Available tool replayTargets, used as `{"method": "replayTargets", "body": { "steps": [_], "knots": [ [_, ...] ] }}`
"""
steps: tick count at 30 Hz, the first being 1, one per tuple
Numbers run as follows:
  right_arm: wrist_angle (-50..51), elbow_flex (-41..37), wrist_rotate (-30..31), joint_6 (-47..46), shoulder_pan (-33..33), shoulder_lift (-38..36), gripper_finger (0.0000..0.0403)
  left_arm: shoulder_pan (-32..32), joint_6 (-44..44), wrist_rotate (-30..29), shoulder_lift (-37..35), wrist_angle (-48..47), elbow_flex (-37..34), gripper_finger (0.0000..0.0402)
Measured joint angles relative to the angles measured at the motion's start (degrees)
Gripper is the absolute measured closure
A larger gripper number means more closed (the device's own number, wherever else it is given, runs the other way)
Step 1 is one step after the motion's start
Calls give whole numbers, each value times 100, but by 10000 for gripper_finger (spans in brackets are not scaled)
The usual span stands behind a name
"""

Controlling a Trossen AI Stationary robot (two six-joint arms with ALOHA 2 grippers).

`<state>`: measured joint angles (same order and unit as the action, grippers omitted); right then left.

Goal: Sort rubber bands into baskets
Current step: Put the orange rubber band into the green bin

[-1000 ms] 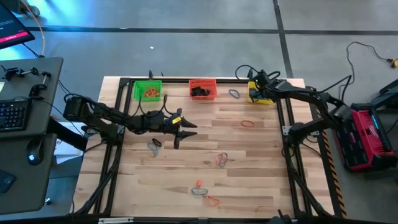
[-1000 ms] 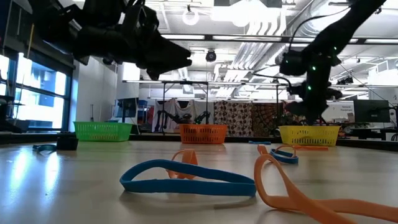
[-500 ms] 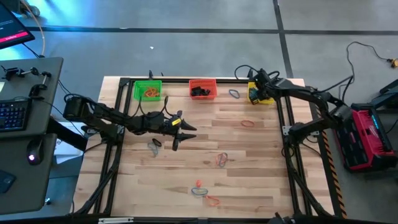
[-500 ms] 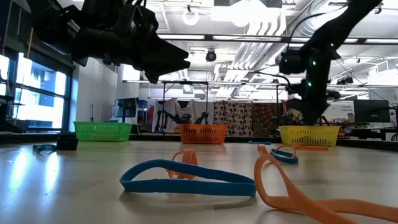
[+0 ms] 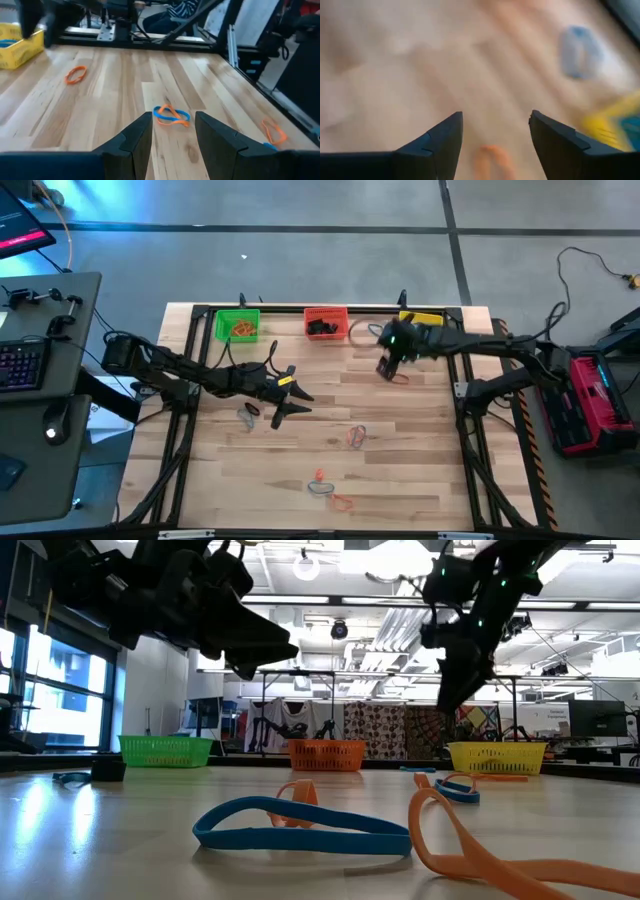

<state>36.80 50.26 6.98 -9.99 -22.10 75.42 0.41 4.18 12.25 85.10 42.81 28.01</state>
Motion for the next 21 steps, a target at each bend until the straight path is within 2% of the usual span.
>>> {"method": "replayTargets", "body": {
  "steps": [6,12,16,21],
  "knots": [
    [-991,-159,-182,-614,1760,115,194,-88,-5,-91,0,646,-371,259],
    [-2136,-143,-130,-1206,2934,765,197,-71,322,-252,0,1768,-961,259],
    [-2647,238,-150,-1221,3531,1410,197,-71,473,-396,-4,1871,-1077,259],
    [-2616,1098,-153,-1011,4157,2285,197,-90,471,-400,-4,1855,-1079,259]
  ]
}}
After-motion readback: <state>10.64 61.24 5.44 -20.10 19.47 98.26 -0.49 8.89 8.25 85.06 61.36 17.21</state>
